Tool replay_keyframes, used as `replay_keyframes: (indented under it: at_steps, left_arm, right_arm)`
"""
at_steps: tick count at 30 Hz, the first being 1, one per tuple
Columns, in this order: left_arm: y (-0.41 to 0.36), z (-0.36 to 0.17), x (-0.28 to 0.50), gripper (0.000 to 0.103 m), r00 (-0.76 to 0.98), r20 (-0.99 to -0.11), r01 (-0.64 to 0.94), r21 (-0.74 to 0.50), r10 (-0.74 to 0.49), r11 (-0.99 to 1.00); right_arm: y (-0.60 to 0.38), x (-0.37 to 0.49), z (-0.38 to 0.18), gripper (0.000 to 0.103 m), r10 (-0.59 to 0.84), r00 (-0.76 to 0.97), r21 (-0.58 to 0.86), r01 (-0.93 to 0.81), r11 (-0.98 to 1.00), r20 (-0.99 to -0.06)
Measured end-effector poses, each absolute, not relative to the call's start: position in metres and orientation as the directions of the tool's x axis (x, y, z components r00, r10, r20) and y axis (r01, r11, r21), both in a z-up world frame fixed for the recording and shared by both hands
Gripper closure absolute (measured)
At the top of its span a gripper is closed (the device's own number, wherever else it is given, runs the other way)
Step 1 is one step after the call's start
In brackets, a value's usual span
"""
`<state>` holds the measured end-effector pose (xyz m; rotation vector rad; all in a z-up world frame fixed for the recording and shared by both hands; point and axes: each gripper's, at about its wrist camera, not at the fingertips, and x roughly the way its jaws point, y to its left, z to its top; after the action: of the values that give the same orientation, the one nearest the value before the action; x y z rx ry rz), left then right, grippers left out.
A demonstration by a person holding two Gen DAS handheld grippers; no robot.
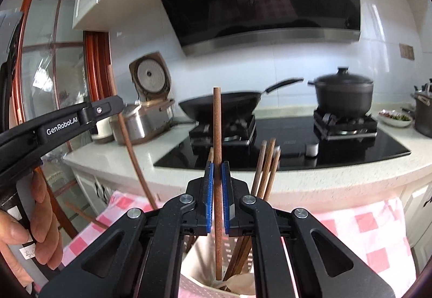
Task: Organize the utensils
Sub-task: 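Lower the chopsticks in both tools down into the white caddy, then open both tools to release the chopsticks and pull back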
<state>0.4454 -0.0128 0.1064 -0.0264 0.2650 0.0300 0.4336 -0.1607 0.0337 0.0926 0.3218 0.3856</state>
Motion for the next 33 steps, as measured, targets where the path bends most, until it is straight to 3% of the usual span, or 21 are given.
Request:
replay_keyframes:
  at_steps: [6, 12, 15, 17, 21, 23, 27, 29, 33]
  left_arm:
    - [-0.013, 0.081, 0.456, 0.096, 0.943, -0.330, -0.035, -0.015, 0.029, 0.999]
    - [-0.011, 0.082, 0.450, 0.064, 0.946, -0.322, -0.048, -0.013, 0.042, 0.999]
    - [-0.002, 0.094, 0.435, 0.046, 0.957, -0.288, -0.058, -0.047, 0.042, 0.997]
    - [0.004, 0.104, 0.422, 0.034, 0.965, -0.259, -0.069, -0.062, 0.051, 0.996]
    - [0.016, 0.129, 0.388, 0.016, 0.980, -0.191, -0.080, -0.085, 0.063, 0.993]
    - [0.021, 0.139, 0.369, 0.006, 0.985, -0.159, -0.080, -0.084, 0.066, 0.993]
    - [0.026, 0.145, 0.334, 0.005, 0.989, -0.147, -0.041, -0.063, 0.031, 0.997]
    - [0.026, 0.139, 0.317, 0.005, 0.987, -0.159, -0.029, -0.035, 0.023, 0.999]
    - [0.024, 0.111, 0.279, 0.005, 0.985, -0.173, -0.018, 0.024, 0.021, 1.000]
  right_arm:
    - [-0.159, 0.443, 0.010, 0.096, 0.388, 0.856, 0.179, -0.346, 0.921, -0.341]
    - [-0.163, 0.438, 0.014, 0.090, 0.379, 0.861, 0.171, -0.339, 0.925, -0.341]
    - [-0.170, 0.427, 0.028, 0.080, 0.376, 0.870, 0.164, -0.340, 0.926, -0.318]
    - [-0.177, 0.415, 0.039, 0.062, 0.367, 0.884, 0.153, -0.336, 0.929, -0.291]
    - [-0.189, 0.393, 0.060, 0.060, 0.345, 0.903, 0.126, -0.322, 0.938, -0.257]
    - [-0.194, 0.379, 0.069, 0.053, 0.339, 0.908, 0.112, -0.321, 0.941, -0.246]
    - [-0.203, 0.350, 0.078, 0.037, 0.362, 0.902, 0.123, -0.341, 0.932, -0.235]
    - [-0.207, 0.331, 0.077, 0.023, 0.378, 0.895, 0.134, -0.355, 0.925, -0.238]
    - [-0.210, 0.294, 0.068, 0.018, 0.378, 0.889, 0.162, -0.346, 0.924, -0.256]
